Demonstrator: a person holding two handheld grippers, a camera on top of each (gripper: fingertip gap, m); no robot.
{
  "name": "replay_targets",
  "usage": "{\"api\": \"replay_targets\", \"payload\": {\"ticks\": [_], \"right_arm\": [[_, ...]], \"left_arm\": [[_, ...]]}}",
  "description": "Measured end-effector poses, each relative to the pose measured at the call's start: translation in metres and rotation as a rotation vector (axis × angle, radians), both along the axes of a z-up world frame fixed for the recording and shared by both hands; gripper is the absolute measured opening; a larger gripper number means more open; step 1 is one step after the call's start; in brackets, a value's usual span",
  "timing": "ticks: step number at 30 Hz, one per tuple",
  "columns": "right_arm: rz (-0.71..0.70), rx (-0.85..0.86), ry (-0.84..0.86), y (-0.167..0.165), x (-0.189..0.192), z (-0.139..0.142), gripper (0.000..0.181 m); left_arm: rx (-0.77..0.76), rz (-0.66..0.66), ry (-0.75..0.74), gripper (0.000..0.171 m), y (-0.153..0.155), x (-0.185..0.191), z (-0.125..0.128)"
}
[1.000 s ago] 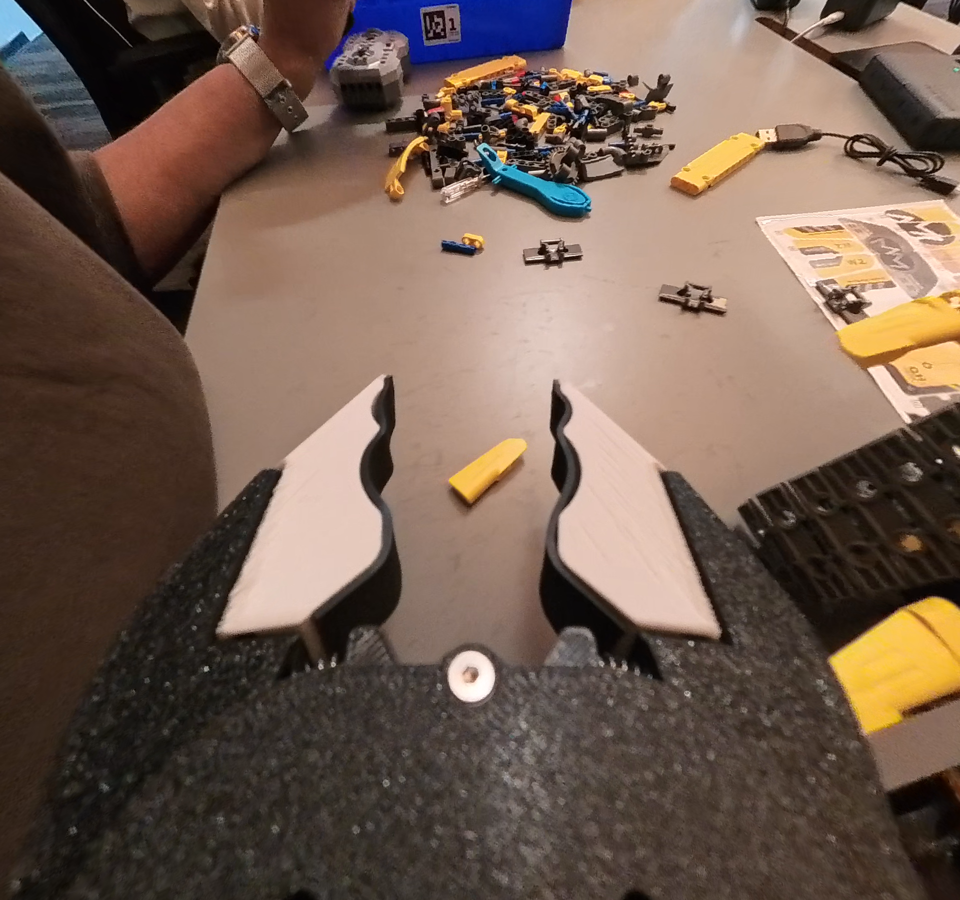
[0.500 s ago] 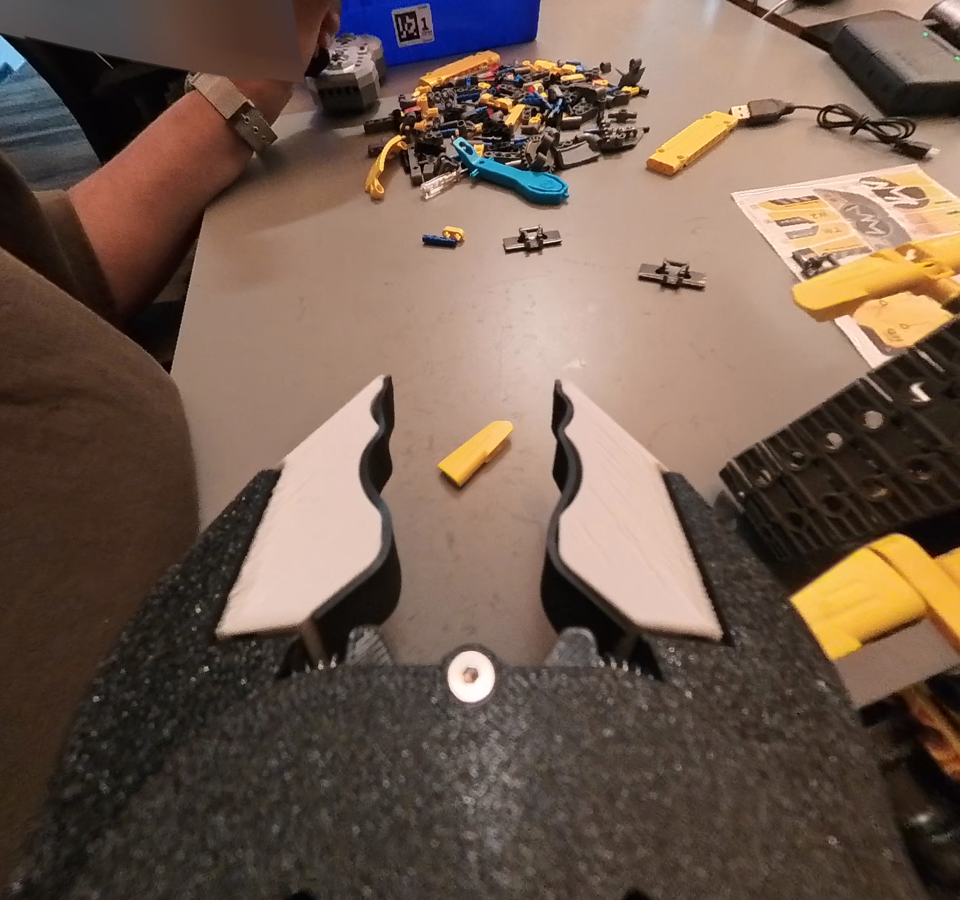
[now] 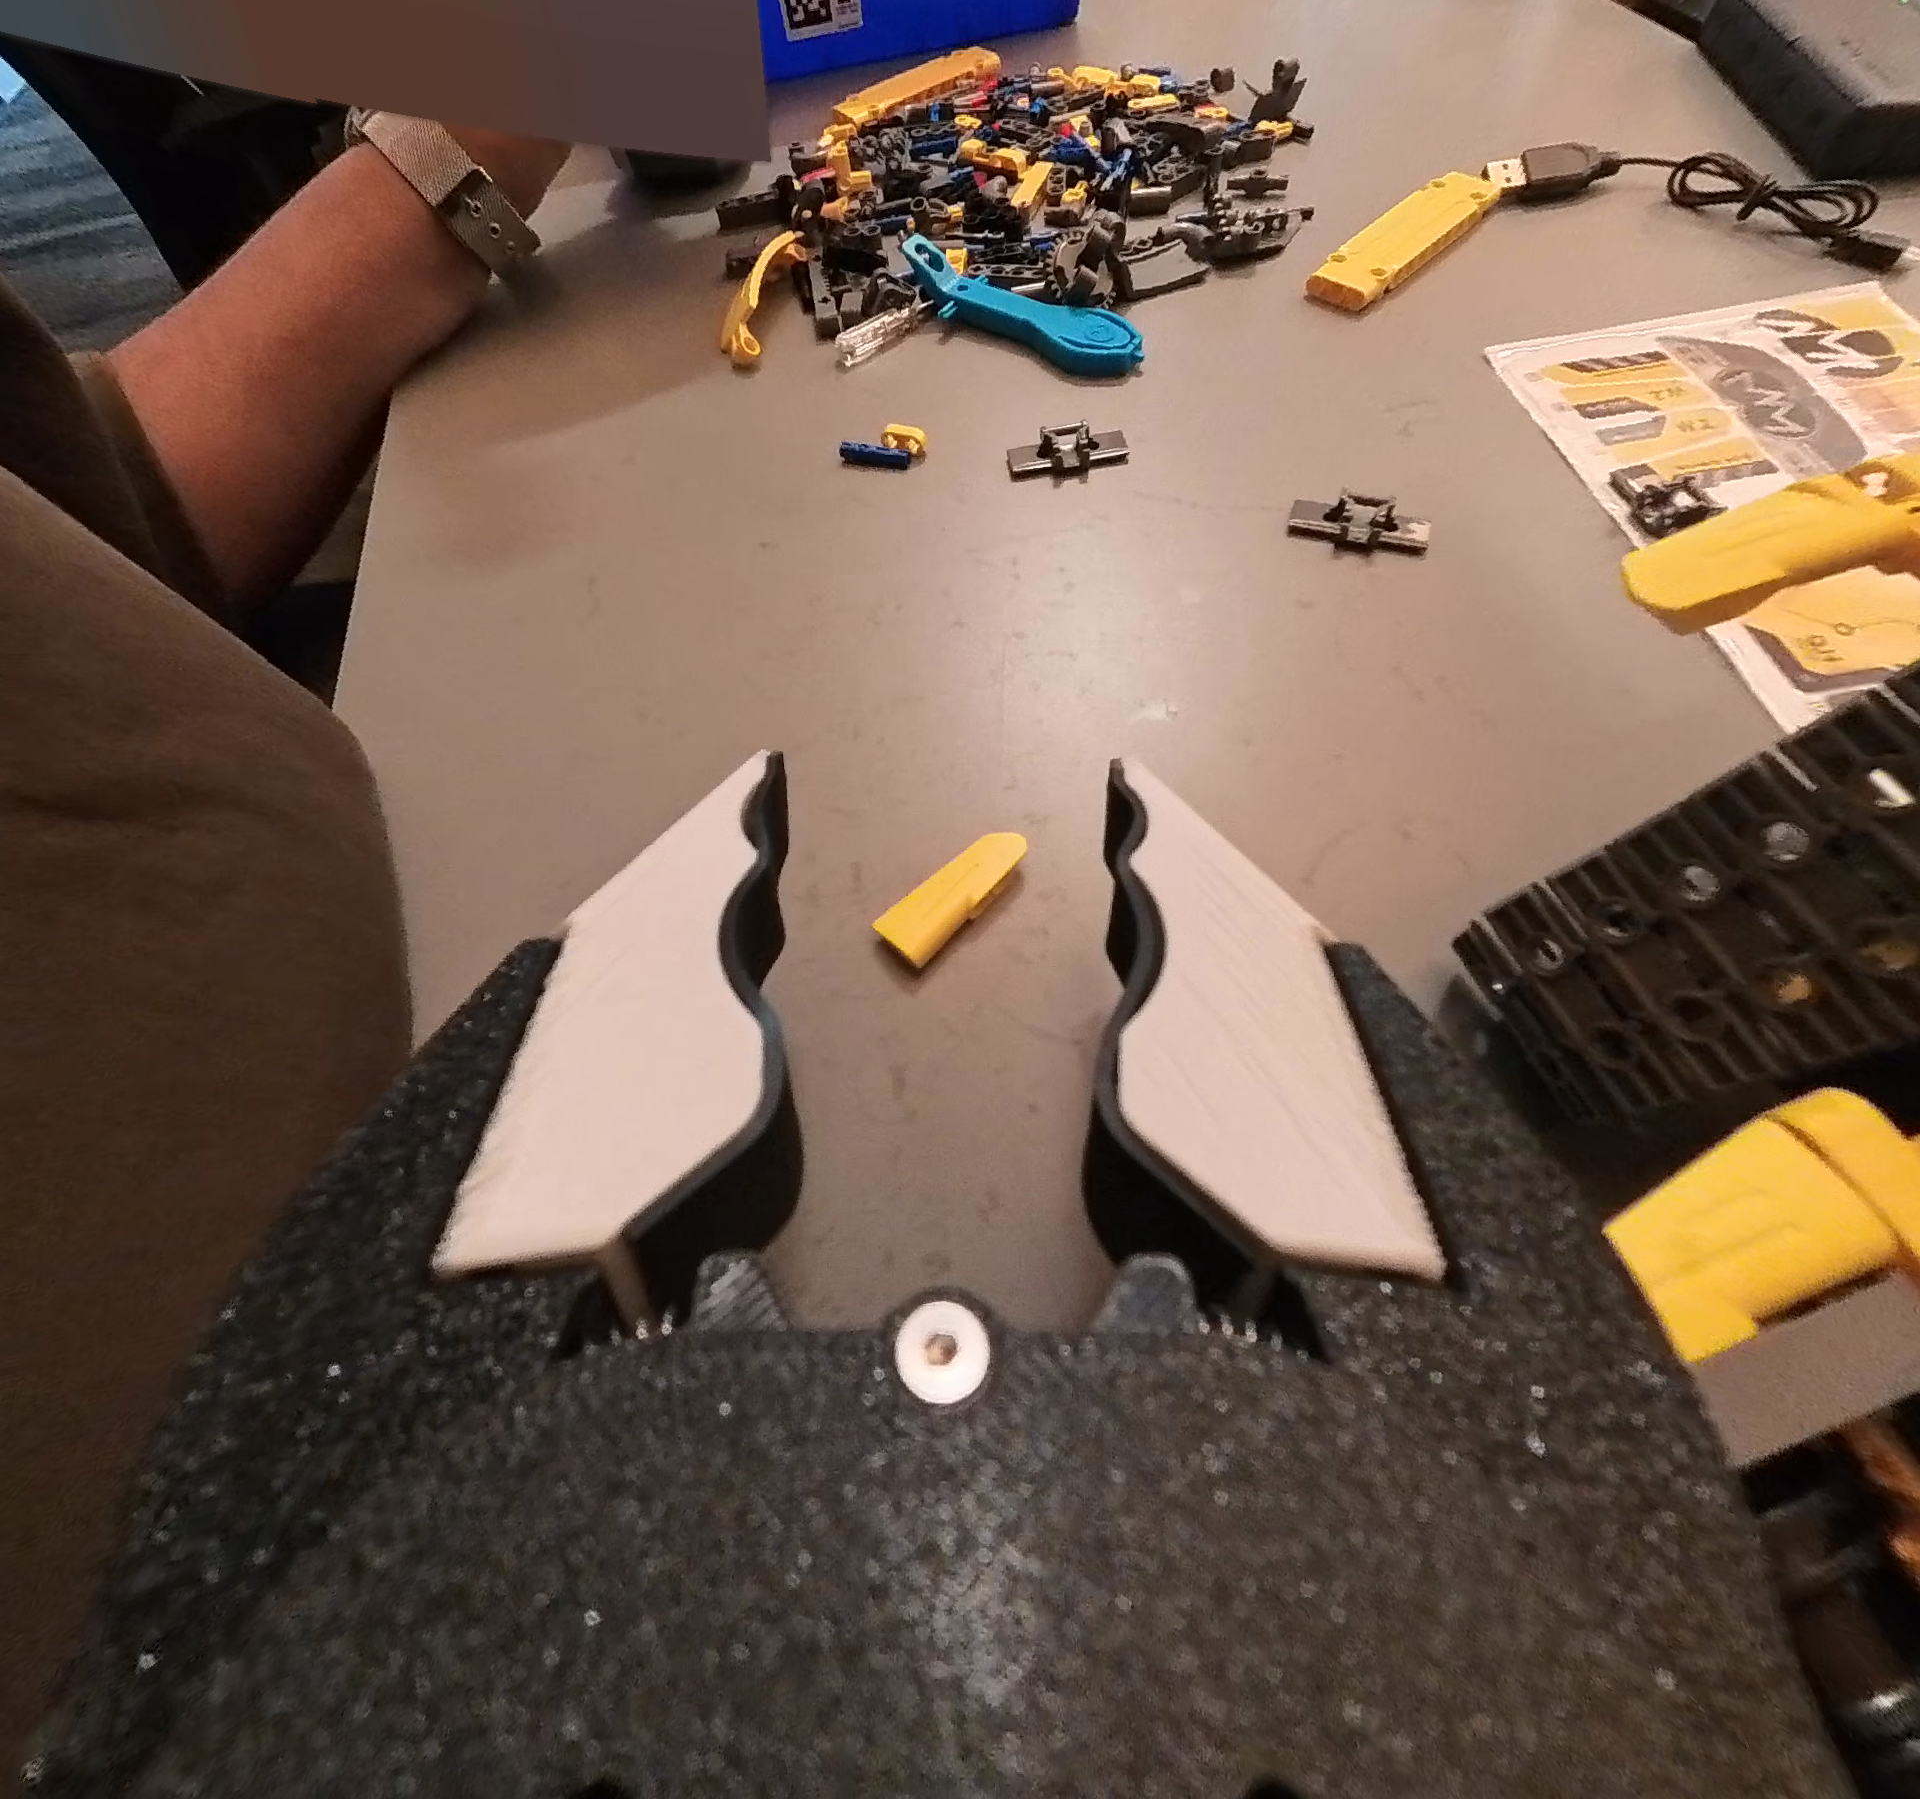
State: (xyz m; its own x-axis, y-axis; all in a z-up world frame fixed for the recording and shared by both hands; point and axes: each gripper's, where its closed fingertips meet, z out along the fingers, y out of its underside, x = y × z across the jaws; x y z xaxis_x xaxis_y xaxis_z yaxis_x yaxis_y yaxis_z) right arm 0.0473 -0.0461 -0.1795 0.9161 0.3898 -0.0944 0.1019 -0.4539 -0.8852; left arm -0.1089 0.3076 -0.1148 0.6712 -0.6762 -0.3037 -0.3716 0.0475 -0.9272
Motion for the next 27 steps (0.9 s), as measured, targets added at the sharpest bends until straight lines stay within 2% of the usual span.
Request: {"api": "replay_targets", "payload": {"ticks": [24,27], "right_arm": [[0.003,-0.027,-0.02,0.001,-0.0016,-0.005,0.062],[0.004,-0.029,-0.019,0.001,-0.0017,-0.0053,0.062]], "left_arm": [[0.039,0.074,0.064,0.0,0.0061,-0.0042,-0.0022],[0.036,0.09,0.045,0.006,0.0085,-0.0067,-0.0007]]}}
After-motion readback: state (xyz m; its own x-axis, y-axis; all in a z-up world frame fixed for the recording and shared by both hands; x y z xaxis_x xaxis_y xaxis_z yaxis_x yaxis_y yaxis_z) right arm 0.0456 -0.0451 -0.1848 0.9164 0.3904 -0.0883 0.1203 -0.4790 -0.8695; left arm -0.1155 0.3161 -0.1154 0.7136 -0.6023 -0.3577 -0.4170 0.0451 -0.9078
